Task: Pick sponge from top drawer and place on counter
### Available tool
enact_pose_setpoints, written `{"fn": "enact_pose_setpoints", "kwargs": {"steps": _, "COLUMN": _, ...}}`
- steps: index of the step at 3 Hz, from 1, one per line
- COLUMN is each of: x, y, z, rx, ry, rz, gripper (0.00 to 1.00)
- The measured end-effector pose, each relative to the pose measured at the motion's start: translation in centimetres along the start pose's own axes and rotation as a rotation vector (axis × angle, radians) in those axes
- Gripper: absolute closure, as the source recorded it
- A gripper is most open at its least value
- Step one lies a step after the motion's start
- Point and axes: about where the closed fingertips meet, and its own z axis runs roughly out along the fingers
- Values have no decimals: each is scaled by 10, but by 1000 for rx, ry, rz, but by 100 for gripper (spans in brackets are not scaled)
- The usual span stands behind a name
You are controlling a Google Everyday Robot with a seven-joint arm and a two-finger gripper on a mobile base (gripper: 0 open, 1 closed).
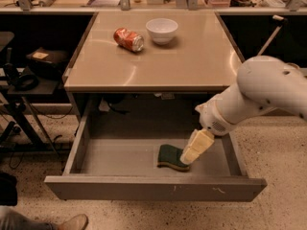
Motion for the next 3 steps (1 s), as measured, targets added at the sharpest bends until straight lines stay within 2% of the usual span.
{"fn": "enact_pose_setpoints", "kwargs": {"steps": 1, "x": 4, "y": -46, "z": 42, "rx": 79, "ry": -23, "rz": 59, "gripper": 0}}
{"fn": "enact_pose_setpoints", "kwargs": {"steps": 2, "x": 0, "y": -53, "z": 46, "rx": 100, "ry": -41, "rz": 62, "gripper": 0}}
{"fn": "enact_pose_setpoints", "kwargs": {"steps": 3, "x": 7, "y": -36, "z": 43, "rx": 123, "ry": -26, "rz": 46, "gripper": 0}}
